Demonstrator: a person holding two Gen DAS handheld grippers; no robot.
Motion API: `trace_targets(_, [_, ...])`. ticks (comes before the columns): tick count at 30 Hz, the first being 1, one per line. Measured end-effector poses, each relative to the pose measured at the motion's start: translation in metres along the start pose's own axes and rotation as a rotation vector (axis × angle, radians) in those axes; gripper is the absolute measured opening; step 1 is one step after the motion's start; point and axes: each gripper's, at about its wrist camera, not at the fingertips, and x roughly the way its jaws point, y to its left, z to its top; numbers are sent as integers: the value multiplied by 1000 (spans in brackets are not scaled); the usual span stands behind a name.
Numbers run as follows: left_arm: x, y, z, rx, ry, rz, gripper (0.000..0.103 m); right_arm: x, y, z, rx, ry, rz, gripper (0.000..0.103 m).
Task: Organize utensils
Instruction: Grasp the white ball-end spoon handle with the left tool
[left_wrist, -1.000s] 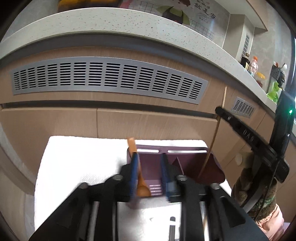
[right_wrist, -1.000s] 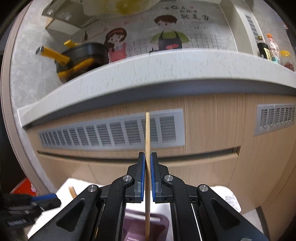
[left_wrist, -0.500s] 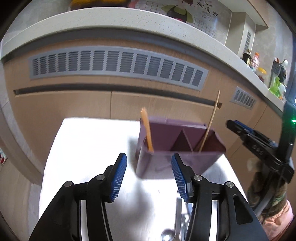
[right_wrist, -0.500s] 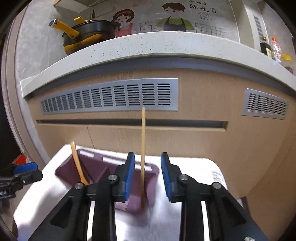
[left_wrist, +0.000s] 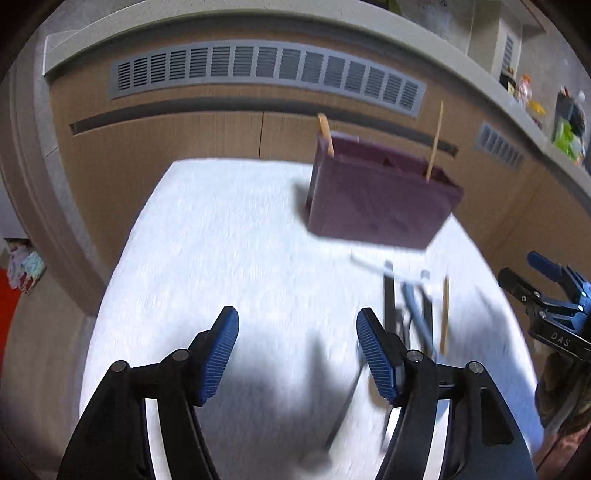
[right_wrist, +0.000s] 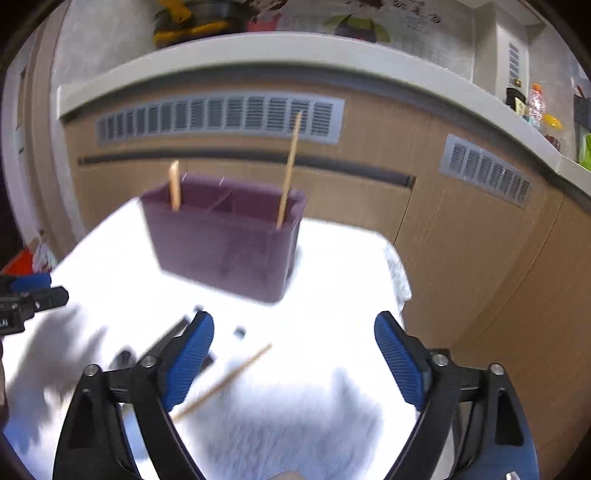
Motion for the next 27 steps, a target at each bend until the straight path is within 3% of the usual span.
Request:
trace_targets(5, [-9,5,-30,28,52,4,72,2,24,-28,-80,83,-28,92])
trace_targets(13, [-26,-1,-77,110,121,-106,72,5,28,-50,-110,148,-90,97])
trace_targets(17, [-22,-10,-82,136,124,-95,54,0,24,-58,-86,139,-62,97])
trace_targets(20, [-11,-12,-79,125,132,-65,52,-4,25,-61,-80,141,-38,96])
trace_targets(22, [-7,-17,-78,147,132,-37,43,-8,24,-62,-64,149,-4,93])
trace_targets(25, [-3,-23,-76,171,126,-18,23,-8,22,-58,-28,168,41,77])
trace_targets(27, [-7,-22,-71,160,113,-32,23,0,22,-54,-11,190,56,52])
